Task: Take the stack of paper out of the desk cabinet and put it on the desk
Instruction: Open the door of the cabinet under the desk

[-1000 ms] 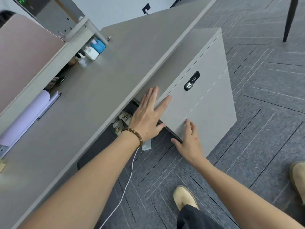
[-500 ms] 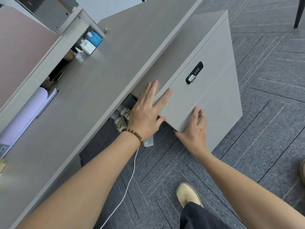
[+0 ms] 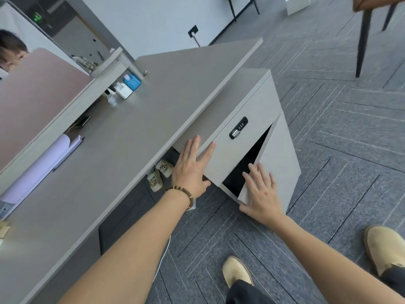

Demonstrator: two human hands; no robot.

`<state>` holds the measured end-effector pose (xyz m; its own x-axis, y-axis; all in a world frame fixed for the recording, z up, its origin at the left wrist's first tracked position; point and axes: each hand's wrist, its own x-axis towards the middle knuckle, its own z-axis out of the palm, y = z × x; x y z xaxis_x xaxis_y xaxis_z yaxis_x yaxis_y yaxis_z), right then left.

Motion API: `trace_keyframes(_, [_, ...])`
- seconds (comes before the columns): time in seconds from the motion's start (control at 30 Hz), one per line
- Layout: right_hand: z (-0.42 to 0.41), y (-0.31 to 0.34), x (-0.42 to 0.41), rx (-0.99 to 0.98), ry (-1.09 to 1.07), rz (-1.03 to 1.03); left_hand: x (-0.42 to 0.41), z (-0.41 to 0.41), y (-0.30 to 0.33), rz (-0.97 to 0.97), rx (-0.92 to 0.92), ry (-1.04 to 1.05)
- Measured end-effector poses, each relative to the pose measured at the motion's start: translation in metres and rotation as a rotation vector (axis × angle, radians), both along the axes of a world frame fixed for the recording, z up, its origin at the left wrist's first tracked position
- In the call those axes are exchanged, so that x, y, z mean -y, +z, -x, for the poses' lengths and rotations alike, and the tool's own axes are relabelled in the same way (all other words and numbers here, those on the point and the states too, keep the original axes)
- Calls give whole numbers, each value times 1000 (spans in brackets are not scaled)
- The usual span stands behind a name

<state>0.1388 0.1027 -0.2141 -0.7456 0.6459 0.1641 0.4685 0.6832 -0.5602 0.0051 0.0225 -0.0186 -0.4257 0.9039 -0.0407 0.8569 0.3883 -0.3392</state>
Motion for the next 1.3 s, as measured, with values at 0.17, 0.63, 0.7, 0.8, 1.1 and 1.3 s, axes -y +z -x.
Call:
trace_keyframes(0.17, [-60,8,-20,85,88,-51,-7,-22,5,17,9,126])
trace_keyframes(0.63, [-178,50,-101,401,266,-156,-12,-47,-1,-34,-1,218])
trace_keyframes(0.7, [-183,53,-109,399,254,-155,-13,-46,-4,-48,-11,221])
trace_keyframes(0.8, [-188,59,-120,374,189,-134,-12,-45,-8,-69,-30,213])
trace_keyframes(1.1, [-170,46,-135,405,-136,-88,-20,-48,-32,-222,-94,243])
trace_keyframes(1.3, [-164,44,-169,473,-220,-127,-19,-37,-47,-293,-139,202])
